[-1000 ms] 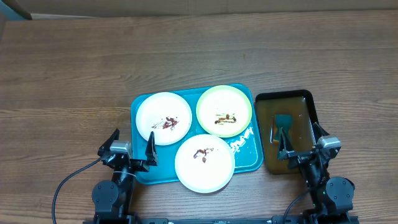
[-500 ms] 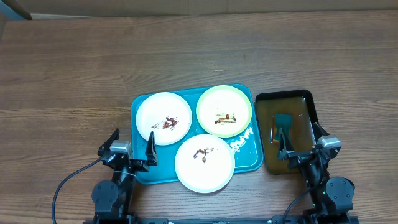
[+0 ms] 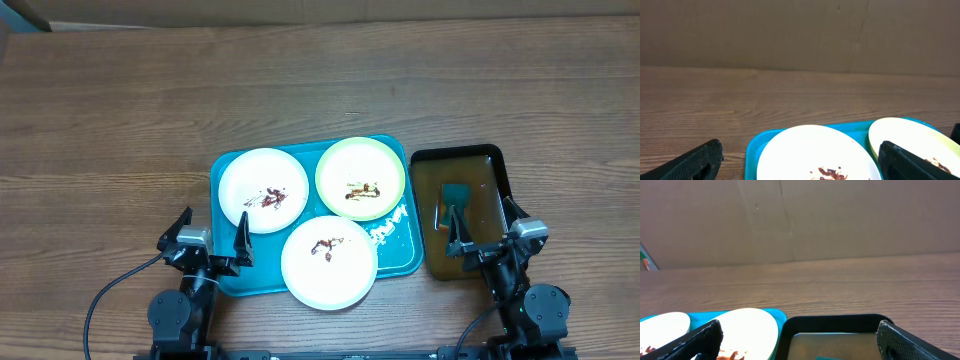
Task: Clean dirty plates on tray and stack at the side
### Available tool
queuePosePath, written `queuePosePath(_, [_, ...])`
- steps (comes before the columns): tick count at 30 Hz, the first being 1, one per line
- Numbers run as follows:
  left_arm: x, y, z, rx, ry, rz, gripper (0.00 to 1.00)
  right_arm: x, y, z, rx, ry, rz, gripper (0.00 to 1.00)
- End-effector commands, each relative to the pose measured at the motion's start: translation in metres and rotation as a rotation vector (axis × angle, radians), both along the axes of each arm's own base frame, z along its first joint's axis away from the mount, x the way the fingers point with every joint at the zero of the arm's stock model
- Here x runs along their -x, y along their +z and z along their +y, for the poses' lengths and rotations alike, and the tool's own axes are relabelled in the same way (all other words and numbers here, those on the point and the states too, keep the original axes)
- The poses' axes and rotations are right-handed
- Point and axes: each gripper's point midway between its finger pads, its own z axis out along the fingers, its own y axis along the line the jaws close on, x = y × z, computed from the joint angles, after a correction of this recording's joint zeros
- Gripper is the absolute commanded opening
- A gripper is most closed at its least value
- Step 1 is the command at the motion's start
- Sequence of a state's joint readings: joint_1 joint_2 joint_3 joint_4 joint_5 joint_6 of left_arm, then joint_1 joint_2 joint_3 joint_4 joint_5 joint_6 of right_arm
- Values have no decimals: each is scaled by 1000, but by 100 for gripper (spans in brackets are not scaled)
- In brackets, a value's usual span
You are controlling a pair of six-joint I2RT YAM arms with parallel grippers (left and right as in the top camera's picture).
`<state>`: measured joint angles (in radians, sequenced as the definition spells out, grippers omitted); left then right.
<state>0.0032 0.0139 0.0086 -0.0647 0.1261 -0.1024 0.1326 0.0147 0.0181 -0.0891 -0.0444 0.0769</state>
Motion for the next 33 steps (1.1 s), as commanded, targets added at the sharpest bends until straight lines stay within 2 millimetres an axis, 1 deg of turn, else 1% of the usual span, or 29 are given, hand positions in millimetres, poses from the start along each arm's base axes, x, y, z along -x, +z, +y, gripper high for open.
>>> queuePosePath(1, [0,0,0,9,4,-2,100,0,0,0,5,0,-11,100])
queuePosePath(23, [0,0,0,10,2,-2,100,0,0,0,4,1,-11,100])
queuePosePath(26, [0,0,0,47,2,3,100,0,0,0,-7,0,-8,100])
queuePosePath(30, [2,0,0,58,5,24,100,0,0,0,-80,-3,9,100])
queuePosePath(33, [7,3,1,57,11,69,100,1,-1,-3,-147,-25,40,100])
